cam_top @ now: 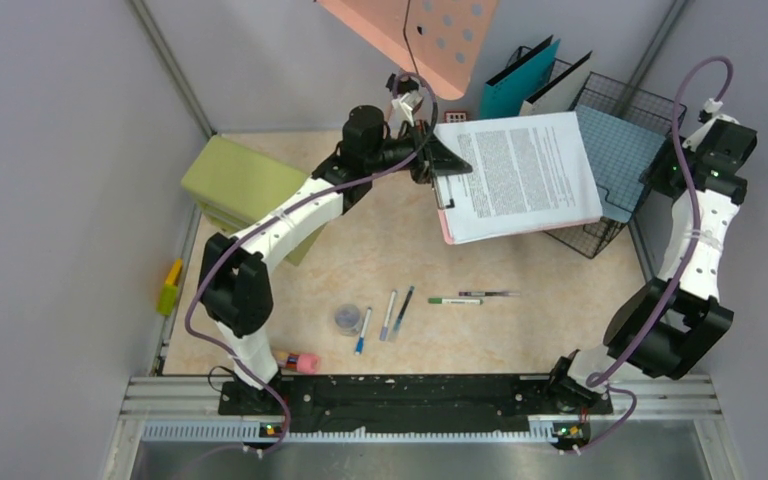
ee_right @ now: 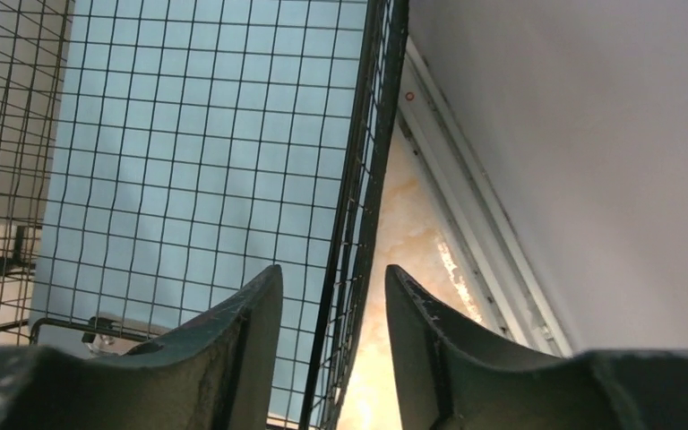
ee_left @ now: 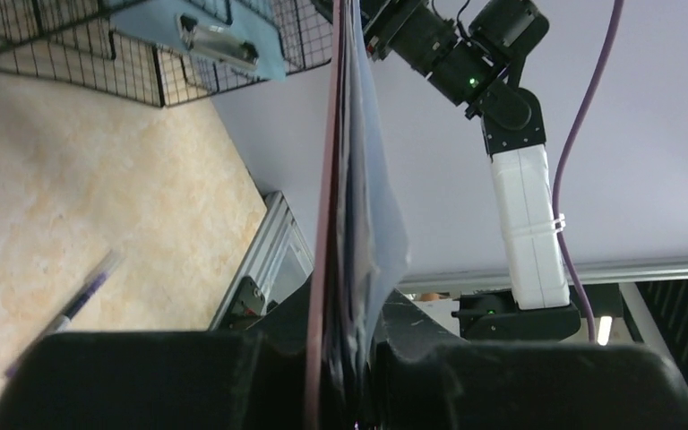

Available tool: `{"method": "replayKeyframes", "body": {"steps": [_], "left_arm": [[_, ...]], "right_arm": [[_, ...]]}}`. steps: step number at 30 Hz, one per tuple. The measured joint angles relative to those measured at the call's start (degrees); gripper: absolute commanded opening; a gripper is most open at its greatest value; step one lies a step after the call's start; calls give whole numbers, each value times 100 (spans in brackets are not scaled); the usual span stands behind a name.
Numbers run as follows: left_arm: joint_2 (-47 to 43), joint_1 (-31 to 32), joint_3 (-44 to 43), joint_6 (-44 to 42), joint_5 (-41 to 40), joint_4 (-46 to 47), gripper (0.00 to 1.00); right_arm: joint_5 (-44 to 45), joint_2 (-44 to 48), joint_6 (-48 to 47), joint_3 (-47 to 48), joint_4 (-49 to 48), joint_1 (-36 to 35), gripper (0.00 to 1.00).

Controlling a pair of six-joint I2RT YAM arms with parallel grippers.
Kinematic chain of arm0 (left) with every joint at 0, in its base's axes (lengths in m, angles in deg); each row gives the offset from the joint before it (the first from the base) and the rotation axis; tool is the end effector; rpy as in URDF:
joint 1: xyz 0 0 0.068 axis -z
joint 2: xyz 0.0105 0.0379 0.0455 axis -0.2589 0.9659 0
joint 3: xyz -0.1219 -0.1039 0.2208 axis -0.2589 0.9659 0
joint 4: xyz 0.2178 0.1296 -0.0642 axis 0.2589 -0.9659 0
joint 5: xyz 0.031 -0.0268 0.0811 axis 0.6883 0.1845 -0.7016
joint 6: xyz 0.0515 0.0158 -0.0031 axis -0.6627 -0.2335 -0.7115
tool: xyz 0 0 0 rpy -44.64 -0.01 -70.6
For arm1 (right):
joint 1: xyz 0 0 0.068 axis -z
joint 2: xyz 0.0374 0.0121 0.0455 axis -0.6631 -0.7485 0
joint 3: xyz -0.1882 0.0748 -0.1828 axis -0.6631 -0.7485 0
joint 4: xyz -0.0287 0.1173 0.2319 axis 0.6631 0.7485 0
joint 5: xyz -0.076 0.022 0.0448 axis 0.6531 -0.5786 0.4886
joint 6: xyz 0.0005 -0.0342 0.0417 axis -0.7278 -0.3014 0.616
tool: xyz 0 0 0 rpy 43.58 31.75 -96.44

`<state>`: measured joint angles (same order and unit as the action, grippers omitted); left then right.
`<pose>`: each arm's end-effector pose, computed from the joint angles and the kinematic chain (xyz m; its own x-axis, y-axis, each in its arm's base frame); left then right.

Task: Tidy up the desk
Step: Pick up the folder from the center of the board, then place the folder in the storage box.

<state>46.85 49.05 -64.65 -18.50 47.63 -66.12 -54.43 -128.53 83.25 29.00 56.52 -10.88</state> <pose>0.3449 -0.2632 0.3785 -0.9259 -0.1741 -0.3353 0.3223 0.0993 -0.9414 0.2852 -0.1625 0.3705 -0.4941 0.3531 -0.7944 0.4178 0.8978 0.1391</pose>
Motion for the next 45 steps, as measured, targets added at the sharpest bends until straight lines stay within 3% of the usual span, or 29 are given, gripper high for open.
{"method": "replayKeyframes", "body": {"steps": [7, 12, 25, 27, 34, 37, 45], "left_arm": [[-424, 52, 944, 138, 24, 55, 0], [-702, 57, 1478, 476, 13, 413, 0], [-981, 57, 1799, 850, -175, 1008, 0], [-981, 66, 1834, 1014, -214, 1128, 0], [-925, 251, 1829, 1419, -341, 1423, 0], [-791, 341, 1792, 1434, -391, 1399, 0], [-446, 457, 1652, 1419, -562, 1145, 0]], "right_arm": [[-234, 20, 225, -520, -264, 17, 21], [-149, 315, 487, -918, -560, 28, 0], [-129, 1172, 918, -1591, -389, 63, 0], [-138, 1309, 990, -1665, -317, 63, 6], [-560, 1932, 1290, -1902, 140, 70, 57], [-894, 2105, 1366, -1904, 313, 59, 64], [-1008, 2157, 1200, -1716, 625, 63, 68]]}}
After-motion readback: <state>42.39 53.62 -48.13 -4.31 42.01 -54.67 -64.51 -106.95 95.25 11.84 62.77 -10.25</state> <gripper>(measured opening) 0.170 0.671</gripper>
